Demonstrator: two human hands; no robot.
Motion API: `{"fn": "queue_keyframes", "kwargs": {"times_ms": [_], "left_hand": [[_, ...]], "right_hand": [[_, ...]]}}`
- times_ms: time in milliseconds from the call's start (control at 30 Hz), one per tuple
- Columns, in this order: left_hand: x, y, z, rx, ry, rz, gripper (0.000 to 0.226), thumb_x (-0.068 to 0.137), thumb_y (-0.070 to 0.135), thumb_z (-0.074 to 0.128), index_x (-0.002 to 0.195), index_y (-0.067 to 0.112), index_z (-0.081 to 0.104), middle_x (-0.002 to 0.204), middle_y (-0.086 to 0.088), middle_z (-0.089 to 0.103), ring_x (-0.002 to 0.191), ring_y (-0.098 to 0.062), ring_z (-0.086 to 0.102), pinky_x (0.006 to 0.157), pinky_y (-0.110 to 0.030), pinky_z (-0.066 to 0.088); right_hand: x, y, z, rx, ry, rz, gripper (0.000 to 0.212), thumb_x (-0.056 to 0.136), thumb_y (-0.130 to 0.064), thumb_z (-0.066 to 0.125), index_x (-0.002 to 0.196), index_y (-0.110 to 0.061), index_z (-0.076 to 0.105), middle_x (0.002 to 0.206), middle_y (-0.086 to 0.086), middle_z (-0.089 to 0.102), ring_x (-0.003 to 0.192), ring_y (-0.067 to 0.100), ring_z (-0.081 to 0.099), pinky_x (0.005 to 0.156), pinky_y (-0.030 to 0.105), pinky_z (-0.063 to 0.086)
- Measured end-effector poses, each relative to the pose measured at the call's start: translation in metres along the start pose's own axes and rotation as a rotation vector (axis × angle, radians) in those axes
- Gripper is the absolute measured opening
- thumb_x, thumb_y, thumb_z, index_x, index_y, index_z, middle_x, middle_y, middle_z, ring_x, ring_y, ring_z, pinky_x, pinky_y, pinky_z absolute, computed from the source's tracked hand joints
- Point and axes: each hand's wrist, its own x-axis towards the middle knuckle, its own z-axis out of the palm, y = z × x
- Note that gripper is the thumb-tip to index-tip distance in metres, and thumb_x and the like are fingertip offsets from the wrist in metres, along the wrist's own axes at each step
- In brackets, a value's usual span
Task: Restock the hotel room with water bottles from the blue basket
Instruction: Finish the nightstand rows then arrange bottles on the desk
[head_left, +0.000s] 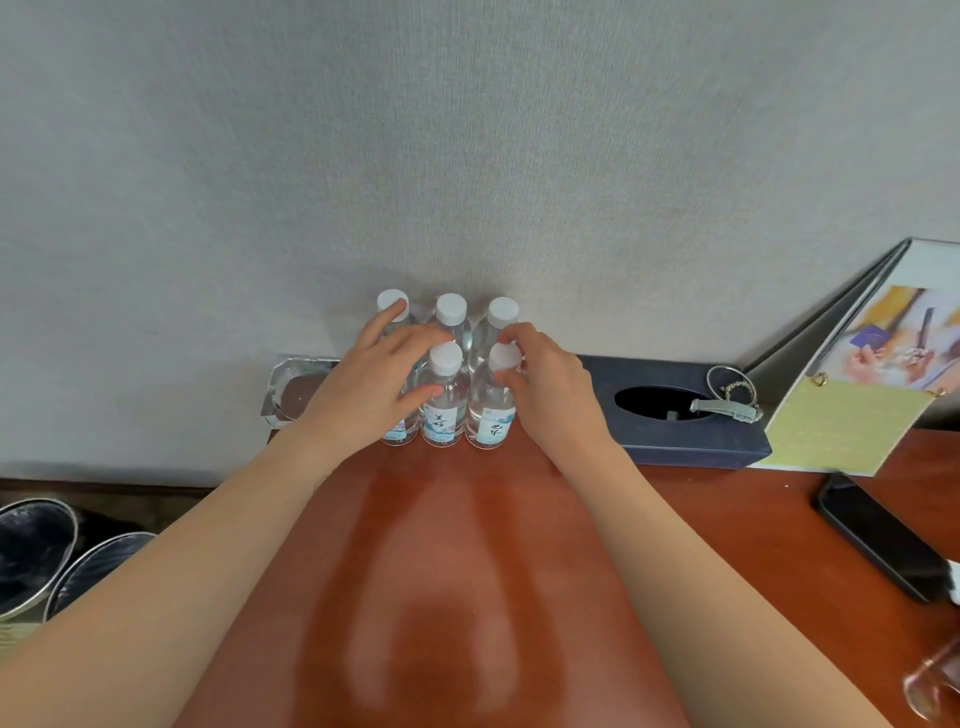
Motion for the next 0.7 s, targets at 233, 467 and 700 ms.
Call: {"fn": "queue_keyframes", "kwargs": {"times_ms": [233, 467, 700], "left_hand": [[-0.002, -0.003, 0.004, 0.027, 0.083, -0.059, 0.077, 0.080, 0.036, 0.076, 0.145, 0.029, 0.035, 0.158, -0.009, 0.021, 0.150, -0.031, 0.005, 0.119, -0.048, 0.011], [-0.025, -0.023, 0.023, -0.478, 0.156, -0.376, 0.121, 0.057, 0.048, 0.084, 0.147, 0.038, 0.004, 0.150, 0.021, 0.014, 0.135, 0.012, 0.021, 0.109, -0.019, 0.025], [-0.031, -0.045, 0.040, -0.578, 0.043, -0.483, 0.127, 0.057, 0.033, 0.092, 0.146, 0.045, 0.001, 0.148, 0.009, 0.039, 0.129, -0.004, 0.045, 0.103, -0.025, 0.034]], "right_hand": [[-0.005, 0.003, 0.005, 0.017, 0.051, -0.015, 0.032, 0.096, -0.020, 0.058, 0.127, -0.019, 0.050, 0.113, 0.006, 0.062, 0.096, 0.031, 0.063, 0.074, 0.043, 0.051], [-0.006, 0.024, 0.010, 0.257, 0.024, 0.076, 0.064, 0.084, -0.033, 0.075, 0.138, -0.026, 0.041, 0.125, 0.002, 0.055, 0.106, 0.021, 0.060, 0.086, 0.040, 0.052], [-0.006, 0.049, 0.030, 0.453, -0.203, 0.210, 0.126, 0.063, -0.045, 0.089, 0.153, -0.036, 0.002, 0.155, 0.001, 0.023, 0.136, 0.016, 0.038, 0.105, 0.033, 0.039]]}}
